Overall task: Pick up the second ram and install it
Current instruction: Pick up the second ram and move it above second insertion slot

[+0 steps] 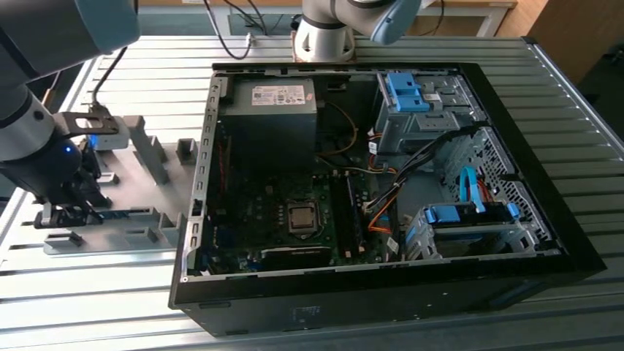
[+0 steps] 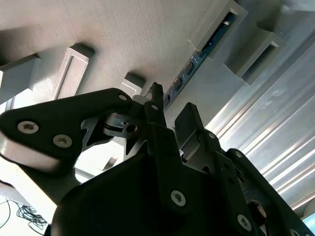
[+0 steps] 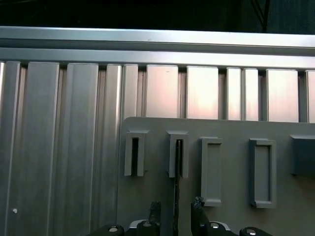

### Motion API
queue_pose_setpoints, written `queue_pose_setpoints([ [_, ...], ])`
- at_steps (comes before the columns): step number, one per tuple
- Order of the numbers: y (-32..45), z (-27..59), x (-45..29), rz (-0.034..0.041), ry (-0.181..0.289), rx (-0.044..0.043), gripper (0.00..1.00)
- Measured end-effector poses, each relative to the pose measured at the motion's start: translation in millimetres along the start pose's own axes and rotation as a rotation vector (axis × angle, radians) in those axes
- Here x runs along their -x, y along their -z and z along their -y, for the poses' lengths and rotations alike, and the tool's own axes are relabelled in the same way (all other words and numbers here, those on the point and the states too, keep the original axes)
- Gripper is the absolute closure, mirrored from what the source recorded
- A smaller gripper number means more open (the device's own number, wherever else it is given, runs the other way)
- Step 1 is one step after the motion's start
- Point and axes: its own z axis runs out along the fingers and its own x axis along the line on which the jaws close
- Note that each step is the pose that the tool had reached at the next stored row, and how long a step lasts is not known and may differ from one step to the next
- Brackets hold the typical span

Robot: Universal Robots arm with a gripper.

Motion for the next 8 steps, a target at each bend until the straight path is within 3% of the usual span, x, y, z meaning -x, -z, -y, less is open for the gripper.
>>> queue_pose_setpoints([
  [7, -6.4, 0.0, -0.1, 0.0014, 0.000, 0.0003, 0.64],
  [8, -7.0, 0.0, -0.2, 0.0019, 0.000, 0.0004, 0.71],
])
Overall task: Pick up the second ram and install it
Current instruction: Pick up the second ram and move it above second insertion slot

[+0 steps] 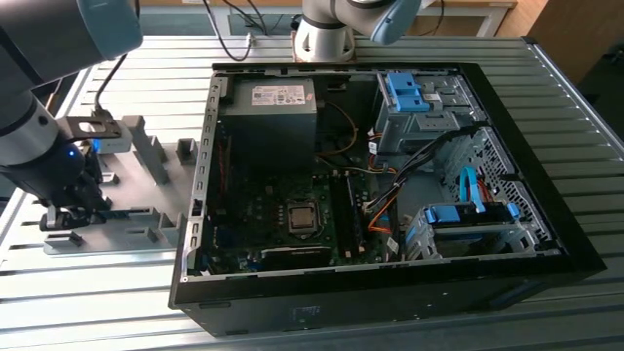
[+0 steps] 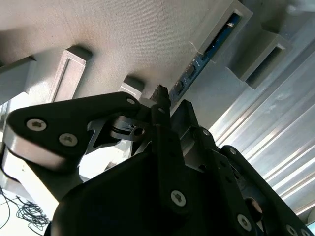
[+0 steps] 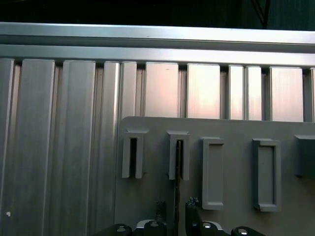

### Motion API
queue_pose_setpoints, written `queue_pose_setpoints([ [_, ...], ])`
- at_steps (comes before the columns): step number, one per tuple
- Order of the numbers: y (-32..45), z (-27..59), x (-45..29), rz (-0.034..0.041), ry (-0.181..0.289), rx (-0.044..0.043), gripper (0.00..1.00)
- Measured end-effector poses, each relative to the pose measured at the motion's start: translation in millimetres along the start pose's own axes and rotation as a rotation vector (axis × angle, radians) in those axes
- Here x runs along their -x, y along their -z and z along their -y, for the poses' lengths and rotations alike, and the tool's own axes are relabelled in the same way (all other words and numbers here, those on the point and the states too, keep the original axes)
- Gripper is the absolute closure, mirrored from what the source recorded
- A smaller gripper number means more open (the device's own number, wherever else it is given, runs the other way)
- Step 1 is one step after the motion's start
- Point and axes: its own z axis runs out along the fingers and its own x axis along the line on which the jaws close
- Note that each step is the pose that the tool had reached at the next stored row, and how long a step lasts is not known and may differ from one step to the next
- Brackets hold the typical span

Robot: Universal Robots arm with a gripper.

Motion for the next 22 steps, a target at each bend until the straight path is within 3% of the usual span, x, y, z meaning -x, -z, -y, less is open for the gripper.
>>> queue_pose_setpoints([
  [8, -2.9, -0.1, -0.2, 0.0032, 0.000, -0.0001, 0.71],
  [10, -3.0, -0.2, -0.1, 0.0032, 0.000, -0.0001, 0.73],
  [11, -3.0, -0.2, -0.1, 0.0032, 0.000, -0.0002, 0.79],
  [22, -3.2, -0.3, -1.3, 0.0031, 0.000, 0.0000, 0.81],
])
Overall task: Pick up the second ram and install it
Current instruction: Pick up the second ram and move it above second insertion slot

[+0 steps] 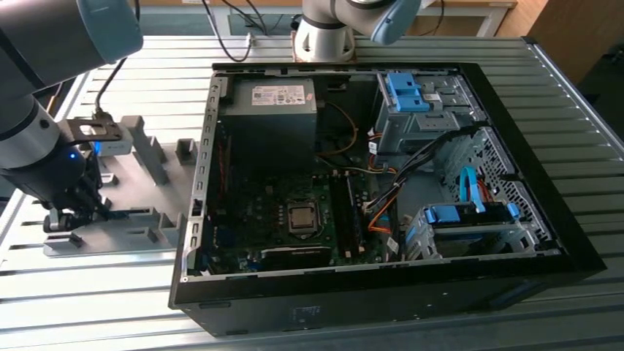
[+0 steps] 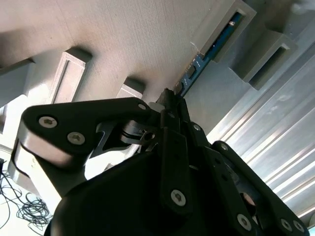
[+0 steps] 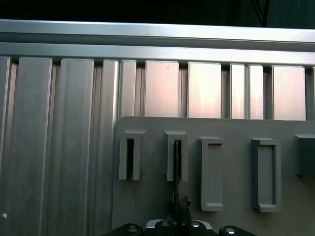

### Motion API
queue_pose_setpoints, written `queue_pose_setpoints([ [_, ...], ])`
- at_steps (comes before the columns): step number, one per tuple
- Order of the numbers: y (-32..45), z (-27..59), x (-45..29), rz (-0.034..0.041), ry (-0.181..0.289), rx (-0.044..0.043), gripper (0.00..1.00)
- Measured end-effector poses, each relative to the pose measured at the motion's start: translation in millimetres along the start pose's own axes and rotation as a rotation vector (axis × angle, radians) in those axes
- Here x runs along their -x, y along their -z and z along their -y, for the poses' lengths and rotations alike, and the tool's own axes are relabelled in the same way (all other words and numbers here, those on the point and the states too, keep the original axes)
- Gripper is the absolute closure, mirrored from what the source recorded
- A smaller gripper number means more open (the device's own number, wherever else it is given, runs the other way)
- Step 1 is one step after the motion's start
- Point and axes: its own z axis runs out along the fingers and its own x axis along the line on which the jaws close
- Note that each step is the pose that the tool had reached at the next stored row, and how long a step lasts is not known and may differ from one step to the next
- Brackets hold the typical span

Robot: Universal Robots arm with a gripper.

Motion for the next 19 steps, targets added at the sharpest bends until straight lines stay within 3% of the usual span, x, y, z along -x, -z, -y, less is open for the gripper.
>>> queue_pose_setpoints([
  [1, 0.0, 0.0, 0.0, 0.0000, 0.000, 0.0000, 0.86],
  [10, 0.2, 0.0, 0.1, 0.0004, 0.000, -0.0004, 0.86],
  [19, 14.9, -0.4, 0.6, 0.0019, -0.002, -0.0002, 0.86],
])
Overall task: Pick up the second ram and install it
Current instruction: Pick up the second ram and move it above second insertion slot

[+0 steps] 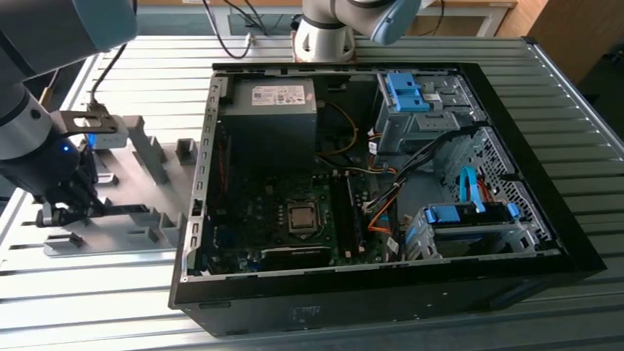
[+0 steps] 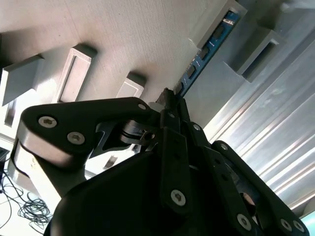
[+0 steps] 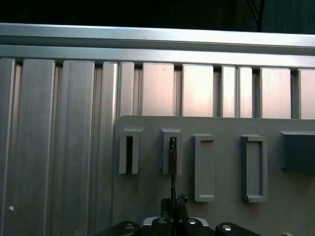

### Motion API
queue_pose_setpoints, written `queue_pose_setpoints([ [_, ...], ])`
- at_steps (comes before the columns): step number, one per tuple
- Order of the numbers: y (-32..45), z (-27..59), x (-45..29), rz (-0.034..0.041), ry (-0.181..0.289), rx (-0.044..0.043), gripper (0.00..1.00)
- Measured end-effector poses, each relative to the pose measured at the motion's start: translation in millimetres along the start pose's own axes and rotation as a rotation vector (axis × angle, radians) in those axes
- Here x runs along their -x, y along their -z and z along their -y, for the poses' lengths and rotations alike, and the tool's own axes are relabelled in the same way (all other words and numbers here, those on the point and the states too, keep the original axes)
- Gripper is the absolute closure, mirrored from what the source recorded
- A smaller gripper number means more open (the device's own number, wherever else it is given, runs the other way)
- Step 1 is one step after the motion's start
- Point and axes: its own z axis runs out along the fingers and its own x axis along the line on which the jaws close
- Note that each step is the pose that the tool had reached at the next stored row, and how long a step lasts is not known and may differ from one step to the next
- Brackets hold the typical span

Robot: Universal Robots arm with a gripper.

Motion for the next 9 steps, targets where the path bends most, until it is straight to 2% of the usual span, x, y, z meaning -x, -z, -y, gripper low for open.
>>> queue_pose_setpoints([
  [6, 14.0, -0.3, 0.6, 0.0001, 0.000, 0.0005, 0.86],
  [9, 16.8, -0.4, 0.7, 0.0003, 0.000, 0.0005, 0.86],
])
